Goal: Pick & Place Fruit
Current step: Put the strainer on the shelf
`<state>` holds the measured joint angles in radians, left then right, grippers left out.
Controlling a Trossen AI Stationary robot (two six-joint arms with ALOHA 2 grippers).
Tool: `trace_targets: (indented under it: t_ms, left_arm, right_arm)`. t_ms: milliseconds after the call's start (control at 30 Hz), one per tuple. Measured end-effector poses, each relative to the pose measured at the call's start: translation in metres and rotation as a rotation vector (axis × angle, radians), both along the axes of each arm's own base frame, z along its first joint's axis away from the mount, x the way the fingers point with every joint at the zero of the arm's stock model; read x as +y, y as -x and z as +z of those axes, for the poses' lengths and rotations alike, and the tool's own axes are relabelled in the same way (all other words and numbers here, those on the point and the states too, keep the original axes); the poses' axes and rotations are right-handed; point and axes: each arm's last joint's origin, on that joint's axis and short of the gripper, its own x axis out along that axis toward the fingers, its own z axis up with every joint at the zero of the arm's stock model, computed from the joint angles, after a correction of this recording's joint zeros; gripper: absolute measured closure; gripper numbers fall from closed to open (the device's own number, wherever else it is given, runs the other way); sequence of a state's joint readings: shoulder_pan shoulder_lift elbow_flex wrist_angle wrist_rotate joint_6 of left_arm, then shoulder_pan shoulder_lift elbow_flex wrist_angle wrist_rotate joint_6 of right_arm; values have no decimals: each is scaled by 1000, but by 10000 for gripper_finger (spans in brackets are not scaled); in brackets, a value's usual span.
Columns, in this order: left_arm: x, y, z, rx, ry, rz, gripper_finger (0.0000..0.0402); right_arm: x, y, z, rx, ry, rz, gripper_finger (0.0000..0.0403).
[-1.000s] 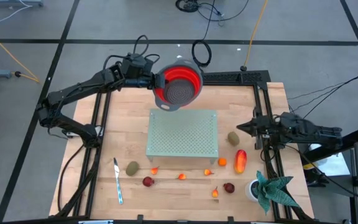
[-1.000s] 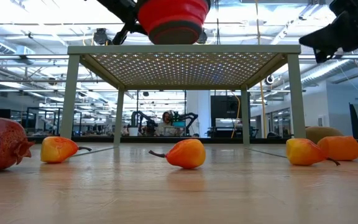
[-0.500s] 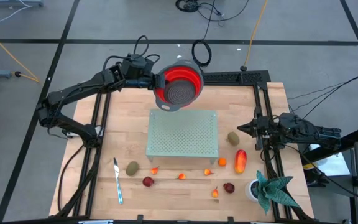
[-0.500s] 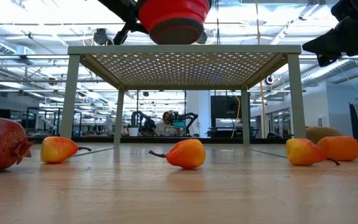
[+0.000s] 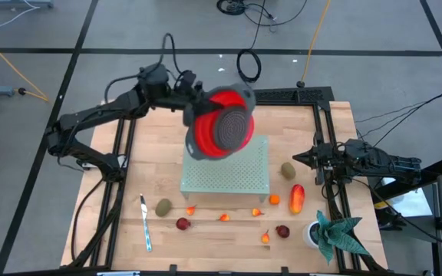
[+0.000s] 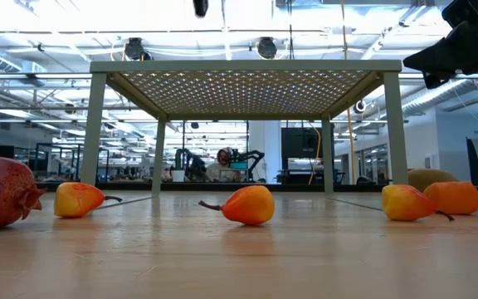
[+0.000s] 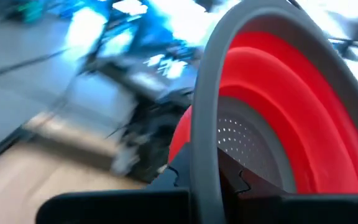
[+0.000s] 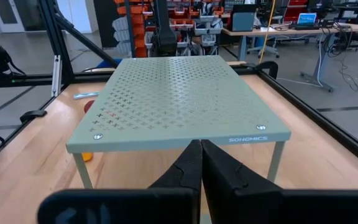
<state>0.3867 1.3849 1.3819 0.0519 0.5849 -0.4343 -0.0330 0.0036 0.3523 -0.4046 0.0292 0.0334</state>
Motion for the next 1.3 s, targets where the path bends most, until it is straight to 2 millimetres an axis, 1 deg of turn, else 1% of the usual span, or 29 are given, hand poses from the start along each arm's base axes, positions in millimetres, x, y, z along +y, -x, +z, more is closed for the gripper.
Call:
trace_targets:
  t_ms: [233,367,500,667,833,1000,1067,1167,1233,1300]
  left_arm:
    - [-25,-1,22,-231,-130,-207,388]
    - [-40,-1,31,-338,-172,-268,391]
    - [-52,0,37,-406,-201,-330,389]
    - [-60,-1,36,-415,-209,-354,391]
    - [-60,-2,37,-419,-202,-329,391]
    - [-60,-4,38,-416,-105,-200,389]
    - [-60,-5,40,-423,-29,-112,392]
    - [-57,-5,43,-439,169,37,392]
    - [-55,-5,44,-449,272,99,389]
    - [-54,-4,44,-458,322,135,386]
  right_arm:
    - [0,0,0,0,0,0,403]
    - [0,0,0,0,-1,4,403]
    - [0,0,0,0,-1,4,403]
    - [0,0,0,0,-1,5,403]
    - [0,0,0,1,-1,5,403]
    - [0,0,0,4,-7,4,403]
    - [0,0,0,4,-8,4,403]
    - [0,0,0,4,-8,4,403]
    - [0,0,0,4,-8,3,403]
    - [0,0,0,5,-8,3,403]
